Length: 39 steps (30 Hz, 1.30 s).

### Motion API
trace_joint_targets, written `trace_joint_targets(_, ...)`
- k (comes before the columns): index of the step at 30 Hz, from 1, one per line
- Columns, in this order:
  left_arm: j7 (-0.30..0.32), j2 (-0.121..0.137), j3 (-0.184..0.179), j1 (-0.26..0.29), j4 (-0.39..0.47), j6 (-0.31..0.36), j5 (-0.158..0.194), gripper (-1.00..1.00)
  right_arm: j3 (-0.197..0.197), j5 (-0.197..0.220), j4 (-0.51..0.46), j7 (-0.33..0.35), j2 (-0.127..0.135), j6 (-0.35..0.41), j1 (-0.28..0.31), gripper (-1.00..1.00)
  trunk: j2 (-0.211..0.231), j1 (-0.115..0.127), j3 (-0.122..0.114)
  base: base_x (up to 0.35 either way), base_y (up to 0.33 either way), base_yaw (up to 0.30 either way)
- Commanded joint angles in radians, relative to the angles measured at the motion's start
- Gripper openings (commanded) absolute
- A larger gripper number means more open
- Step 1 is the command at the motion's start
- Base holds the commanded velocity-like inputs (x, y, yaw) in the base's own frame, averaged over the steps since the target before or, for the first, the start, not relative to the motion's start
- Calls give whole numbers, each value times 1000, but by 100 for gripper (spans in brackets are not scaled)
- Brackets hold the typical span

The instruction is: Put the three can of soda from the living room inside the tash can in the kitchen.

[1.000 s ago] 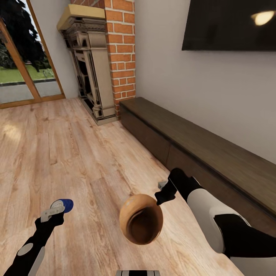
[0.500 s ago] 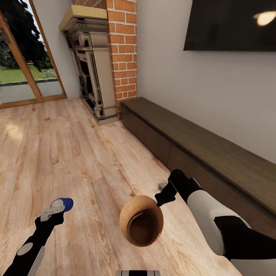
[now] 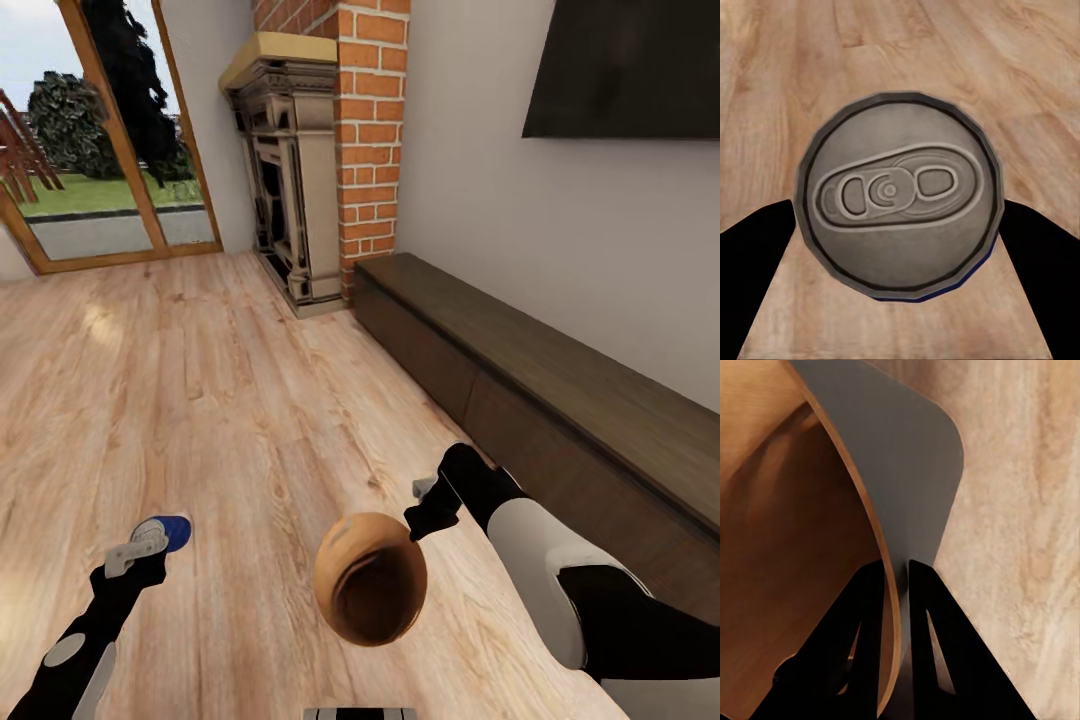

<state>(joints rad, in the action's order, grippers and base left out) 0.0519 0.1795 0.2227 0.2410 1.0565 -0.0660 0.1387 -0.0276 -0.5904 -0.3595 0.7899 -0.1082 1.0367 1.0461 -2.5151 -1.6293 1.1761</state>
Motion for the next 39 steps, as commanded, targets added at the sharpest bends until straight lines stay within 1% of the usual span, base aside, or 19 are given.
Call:
trace_joint_targets(1,0,0,0,0,1,0,0,-100,5,27,1,4,0,10,0,-100,0,0,-1,-323,0,229)
trace_joint_targets(7,-1,0,-1,0,7,9,-1,-100,8,25,-2,3,7,10,-8,-100,0,0,-5,-263,0,229)
trace_joint_targets(14,0,0,-3,0,8,22,-1,-100,10,23,-4,4,17,1,-21,-100,0,0,-8,-69,0,159)
trace_joint_targets(15,0,0,-3,0,8,26,-1,-100,9,23,-4,4,21,-1,-21,-100,0,0,-8,-22,0,61)
trace_joint_targets(18,2,1,-3,1,14,64,0,-100,9,24,-3,4,51,-12,-22,-100,0,0,-8,-10,0,28)
trace_joint_targets(19,2,1,-3,0,19,87,0,-100,9,24,-2,5,63,-25,-22,-100,0,0,-8,-5,0,13)
trace_joint_targets(20,3,1,-3,1,24,100,0,-100,9,24,-1,5,68,-32,-23,-100,0,0,-8,-4,0,10)
trace_joint_targets(21,3,1,-3,1,41,131,1,-100,9,24,1,7,76,-43,-23,-100,0,0,-8,-2,0,7)
trace_joint_targets(22,3,1,-2,1,53,149,1,-100,9,25,1,8,80,-47,-23,-100,0,0,-8,-2,0,5)
trace_joint_targets(23,4,2,-2,1,86,190,1,-100,9,25,1,12,84,-52,-23,-100,0,0,-8,-1,0,3)
trace_joint_targets(24,4,2,-1,1,106,214,1,-100,9,25,1,13,86,-55,-23,-100,0,0,-8,-1,0,3)
trace_joint_targets(25,5,5,-1,1,179,289,2,-100,9,26,0,16,89,-58,-23,-100,0,0,-8,-1,0,1)
trace_joint_targets(26,6,8,-1,1,231,336,2,-100,9,26,0,18,90,-60,-23,-100,0,0,-8,0,0,0)
trace_joint_targets(27,6,9,0,0,276,376,2,-100,9,26,-1,19,90,-61,-23,-100,0,0,-8,0,0,0)
trace_joint_targets(29,7,11,0,0,341,430,2,-100,9,27,0,20,92,-62,-23,-100,0,0,-8,0,0,0)
trace_joint_targets(31,8,12,0,0,370,466,1,-100,9,30,0,20,91,-62,-23,-100,0,0,-8,0,0,0)
trace_joint_targets(35,12,13,0,0,398,498,1,-100,9,32,0,20,88,-63,-23,-100,0,0,-8,2,0,0)
trace_joint_targets(38,52,14,0,1,411,531,2,-100,10,34,0,20,87,-63,-23,-100,0,0,-8,107,0,0)
trace_joint_targets(39,93,15,0,3,415,572,2,-100,10,35,1,21,87,-63,-23,-100,0,0,-8,156,0,0)
